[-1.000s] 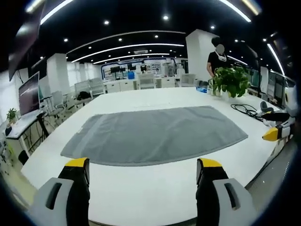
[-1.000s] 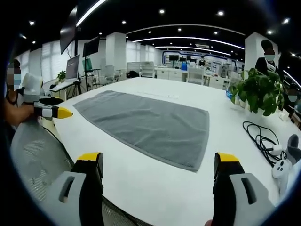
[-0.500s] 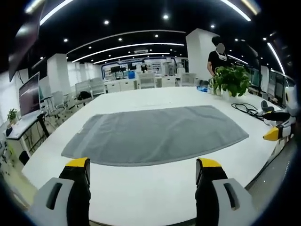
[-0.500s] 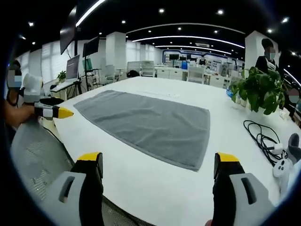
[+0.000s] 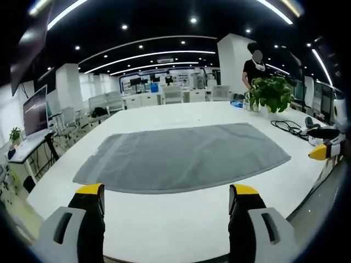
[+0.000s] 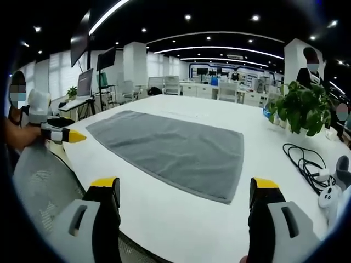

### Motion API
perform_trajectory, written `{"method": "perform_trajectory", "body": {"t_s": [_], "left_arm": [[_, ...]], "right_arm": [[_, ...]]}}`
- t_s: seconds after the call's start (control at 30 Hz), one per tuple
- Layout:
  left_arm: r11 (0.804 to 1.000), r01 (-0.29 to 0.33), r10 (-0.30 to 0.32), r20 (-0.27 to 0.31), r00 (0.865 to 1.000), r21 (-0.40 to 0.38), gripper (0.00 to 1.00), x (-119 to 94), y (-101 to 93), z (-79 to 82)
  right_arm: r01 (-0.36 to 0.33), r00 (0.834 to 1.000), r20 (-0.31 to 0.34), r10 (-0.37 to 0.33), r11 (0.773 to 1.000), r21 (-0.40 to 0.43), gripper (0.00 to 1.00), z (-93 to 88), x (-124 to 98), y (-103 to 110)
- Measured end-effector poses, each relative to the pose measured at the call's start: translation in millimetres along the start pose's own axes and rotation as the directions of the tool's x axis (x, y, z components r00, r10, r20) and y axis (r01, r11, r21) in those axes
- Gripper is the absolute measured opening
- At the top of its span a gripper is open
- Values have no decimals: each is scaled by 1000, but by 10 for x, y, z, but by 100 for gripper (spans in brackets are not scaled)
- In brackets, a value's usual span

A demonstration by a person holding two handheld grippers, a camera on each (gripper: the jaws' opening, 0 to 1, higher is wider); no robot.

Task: Fold the towel on the table until its edges align and the towel forms a compact rectangular stack.

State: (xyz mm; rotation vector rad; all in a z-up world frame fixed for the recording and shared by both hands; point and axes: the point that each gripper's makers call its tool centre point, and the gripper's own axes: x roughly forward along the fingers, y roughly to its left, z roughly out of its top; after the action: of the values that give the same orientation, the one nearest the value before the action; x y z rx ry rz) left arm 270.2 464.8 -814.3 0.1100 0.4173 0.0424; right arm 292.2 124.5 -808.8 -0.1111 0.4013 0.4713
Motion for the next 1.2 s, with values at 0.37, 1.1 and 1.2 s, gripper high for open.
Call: {"method": "perform_trajectory", "body": {"t_s": [0.37, 1.1, 1.2], "left_arm": [[1000, -3, 4, -17, 1000, 13, 97, -12, -20, -16], [1000, 0, 1, -37, 999, 31, 96, 5, -28, -42], [1000, -5, 5, -27, 1000, 22, 96, 5, -6, -26]], "right_arm": [[-39, 999, -31, 40, 999, 24, 99, -52, 22, 71], [-160, 986, -23, 163, 984, 82, 99, -42, 70, 163], [-176, 984, -17, 178, 982, 73, 99, -24, 74, 184]]}}
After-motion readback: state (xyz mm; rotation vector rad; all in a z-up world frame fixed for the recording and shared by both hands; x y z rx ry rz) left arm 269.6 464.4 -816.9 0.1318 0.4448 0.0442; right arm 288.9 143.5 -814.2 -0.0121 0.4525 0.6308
